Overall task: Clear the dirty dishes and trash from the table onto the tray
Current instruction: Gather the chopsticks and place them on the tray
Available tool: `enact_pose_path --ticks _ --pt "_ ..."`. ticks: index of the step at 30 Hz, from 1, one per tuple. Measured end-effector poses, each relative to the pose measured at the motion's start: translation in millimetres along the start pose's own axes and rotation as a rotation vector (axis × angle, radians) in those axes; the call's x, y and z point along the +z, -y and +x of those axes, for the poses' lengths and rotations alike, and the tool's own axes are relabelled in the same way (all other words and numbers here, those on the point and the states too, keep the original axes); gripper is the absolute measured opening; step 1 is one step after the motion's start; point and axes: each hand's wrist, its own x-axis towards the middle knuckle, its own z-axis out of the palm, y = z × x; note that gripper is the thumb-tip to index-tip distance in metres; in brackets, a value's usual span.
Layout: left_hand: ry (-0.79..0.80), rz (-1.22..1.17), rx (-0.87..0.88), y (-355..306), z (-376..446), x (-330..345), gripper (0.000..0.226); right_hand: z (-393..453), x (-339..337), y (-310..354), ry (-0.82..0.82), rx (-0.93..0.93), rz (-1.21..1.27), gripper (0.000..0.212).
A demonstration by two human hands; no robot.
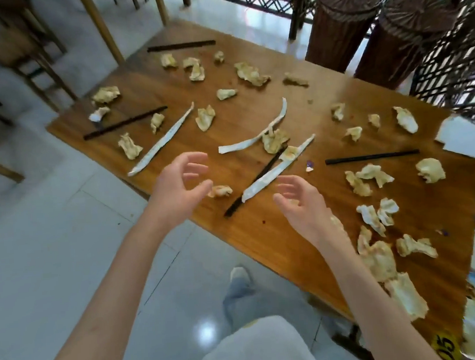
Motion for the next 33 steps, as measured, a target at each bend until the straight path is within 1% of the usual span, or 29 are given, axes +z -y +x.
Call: enact_pose_path --ticks 2,7,12,15,18,23,28,33 --pt "-0.037 0.000 -0.014 8 36 -24 0.039 36 19 20 0.041 -0.004 0.000 0.034" --pt "-0.122 0.009 -0.064 41 112 -73 0.038 112 62 62 0.086 -0.003 0.007 0.035" --pt "-0.135 0.023 -0.095 80 178 -111 0.036 168 102 92 0.099 0.002 -0.044 0.036" --pt "-0.096 0.045 -0.093 110 218 -132 0.035 195 134 107 0.068 0.036 -0.061 0.036" --pt "-0.043 0.125 -0.102 147 258 -153 0.036 217 171 121 0.026 0.097 -0.057 0.035" --pt "0.116 0.269 -0.049 206 321 -187 0.034 243 232 144 -0.111 0.198 -0.039 0.034" --pt "0.177 0.360 0.020 248 361 -191 0.031 256 273 152 -0.184 0.268 -0.025 0.033" --pt "0.206 0.532 0.053 275 375 -183 0.034 258 294 153 -0.191 0.341 -0.028 0.035"
